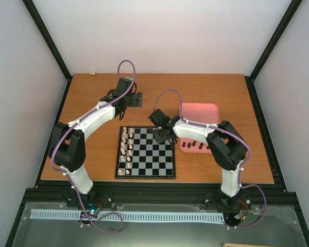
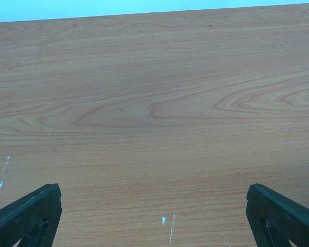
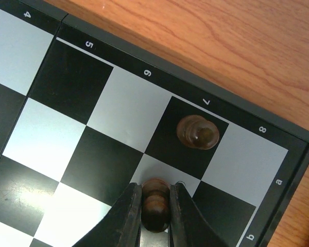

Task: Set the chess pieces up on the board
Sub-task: Place the chess piece on the chessboard, then pick up the chess piece from the storage box, then place the chess piece on the chessboard.

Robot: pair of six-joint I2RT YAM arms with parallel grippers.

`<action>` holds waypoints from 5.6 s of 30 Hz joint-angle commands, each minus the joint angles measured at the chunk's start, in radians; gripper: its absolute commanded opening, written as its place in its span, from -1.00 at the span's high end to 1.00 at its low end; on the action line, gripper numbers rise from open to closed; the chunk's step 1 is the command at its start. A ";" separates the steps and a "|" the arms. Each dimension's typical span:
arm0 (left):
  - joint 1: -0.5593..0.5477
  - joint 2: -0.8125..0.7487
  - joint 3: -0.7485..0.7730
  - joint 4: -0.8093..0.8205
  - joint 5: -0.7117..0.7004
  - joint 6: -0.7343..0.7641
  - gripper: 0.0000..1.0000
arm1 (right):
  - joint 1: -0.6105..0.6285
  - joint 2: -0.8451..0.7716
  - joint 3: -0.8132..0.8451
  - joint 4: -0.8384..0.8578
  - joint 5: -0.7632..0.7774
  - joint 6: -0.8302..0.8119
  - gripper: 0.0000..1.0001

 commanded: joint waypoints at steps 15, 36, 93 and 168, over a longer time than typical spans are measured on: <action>0.006 0.000 0.017 0.002 -0.010 -0.009 -1.00 | 0.008 0.017 0.020 -0.018 0.002 -0.011 0.63; 0.006 0.001 0.020 -0.001 -0.004 -0.008 -0.99 | -0.018 -0.356 -0.088 -0.031 0.110 -0.031 -0.11; 0.006 0.020 0.031 -0.003 0.012 -0.012 -0.99 | -0.346 -0.265 -0.240 0.052 0.063 -0.024 0.81; 0.006 0.031 0.036 -0.007 -0.003 -0.008 -0.99 | 0.035 -0.078 -0.085 0.018 -0.039 -0.003 0.78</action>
